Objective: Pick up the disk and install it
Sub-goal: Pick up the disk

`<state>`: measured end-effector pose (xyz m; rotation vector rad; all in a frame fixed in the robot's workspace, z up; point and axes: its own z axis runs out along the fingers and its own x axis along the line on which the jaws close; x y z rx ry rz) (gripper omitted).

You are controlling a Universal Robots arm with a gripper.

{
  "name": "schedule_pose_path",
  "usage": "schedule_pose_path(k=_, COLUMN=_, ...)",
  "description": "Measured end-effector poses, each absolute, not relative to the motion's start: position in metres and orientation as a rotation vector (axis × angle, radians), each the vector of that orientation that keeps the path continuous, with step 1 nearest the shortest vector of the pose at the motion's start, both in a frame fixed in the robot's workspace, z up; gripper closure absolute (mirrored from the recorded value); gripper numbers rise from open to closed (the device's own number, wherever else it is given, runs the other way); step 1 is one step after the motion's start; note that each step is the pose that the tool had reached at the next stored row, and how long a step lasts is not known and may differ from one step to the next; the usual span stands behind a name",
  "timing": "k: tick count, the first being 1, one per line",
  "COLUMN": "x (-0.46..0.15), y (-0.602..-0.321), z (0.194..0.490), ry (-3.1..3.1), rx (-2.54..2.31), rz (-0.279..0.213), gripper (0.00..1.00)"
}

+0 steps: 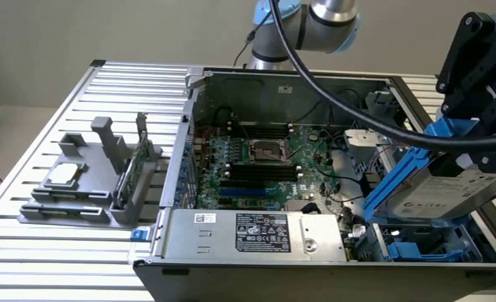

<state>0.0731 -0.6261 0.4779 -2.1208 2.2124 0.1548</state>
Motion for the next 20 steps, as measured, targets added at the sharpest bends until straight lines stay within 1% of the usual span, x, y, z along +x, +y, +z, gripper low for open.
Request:
schedule_pose_path(k=11, x=0.101, y=-0.627, z=0.464, ry=2.195, rx=-2.149, rz=0.147, gripper=0.67)
schedule_pose_path(k=20, x=0.106, y=-0.618, z=0.458, ry=2.178, rx=-2.177, rz=0.135, gripper=0.67)
